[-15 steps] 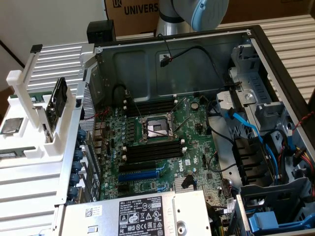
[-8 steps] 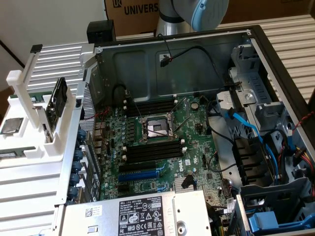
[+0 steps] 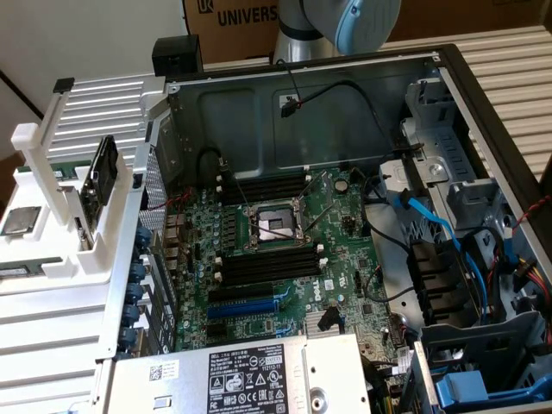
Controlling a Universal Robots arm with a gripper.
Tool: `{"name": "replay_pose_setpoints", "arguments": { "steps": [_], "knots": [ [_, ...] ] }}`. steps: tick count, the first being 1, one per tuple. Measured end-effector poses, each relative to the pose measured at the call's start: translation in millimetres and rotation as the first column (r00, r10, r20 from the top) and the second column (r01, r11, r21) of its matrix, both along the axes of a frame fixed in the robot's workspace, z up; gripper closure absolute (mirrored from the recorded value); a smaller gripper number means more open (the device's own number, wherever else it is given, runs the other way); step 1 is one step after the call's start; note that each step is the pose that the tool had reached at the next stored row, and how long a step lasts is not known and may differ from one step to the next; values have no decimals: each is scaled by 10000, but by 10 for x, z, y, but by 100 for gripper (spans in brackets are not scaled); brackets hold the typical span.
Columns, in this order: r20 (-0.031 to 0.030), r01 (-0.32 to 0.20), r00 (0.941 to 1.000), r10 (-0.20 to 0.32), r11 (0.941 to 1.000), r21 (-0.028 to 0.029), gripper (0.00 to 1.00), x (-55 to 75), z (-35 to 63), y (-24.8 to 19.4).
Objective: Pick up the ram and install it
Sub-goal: 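Pick up the ram and move it above insertion slot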
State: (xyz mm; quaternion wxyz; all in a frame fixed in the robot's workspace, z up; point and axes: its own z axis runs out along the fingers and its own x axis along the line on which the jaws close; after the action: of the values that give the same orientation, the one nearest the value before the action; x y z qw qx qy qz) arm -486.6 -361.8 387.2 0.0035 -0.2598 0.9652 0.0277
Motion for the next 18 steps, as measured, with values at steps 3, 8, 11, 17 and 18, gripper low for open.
{"name": "replay_pose_setpoints", "arguments": {
  "steps": [3,8,11,17,18],
  "knots": [
    [1,-535,9986,535,9986,1,90,0,-1,0],
    [2,-1445,9895,1445,9895,0,90,0,-2,0],
    [1,-1992,9800,1992,9800,0,90,0,-2,0],
    [0,-3561,9344,3561,9344,0,90,0,-4,0],
    [1,-3728,9279,3728,9279,0,90,0,-5,0]
  ]
}}
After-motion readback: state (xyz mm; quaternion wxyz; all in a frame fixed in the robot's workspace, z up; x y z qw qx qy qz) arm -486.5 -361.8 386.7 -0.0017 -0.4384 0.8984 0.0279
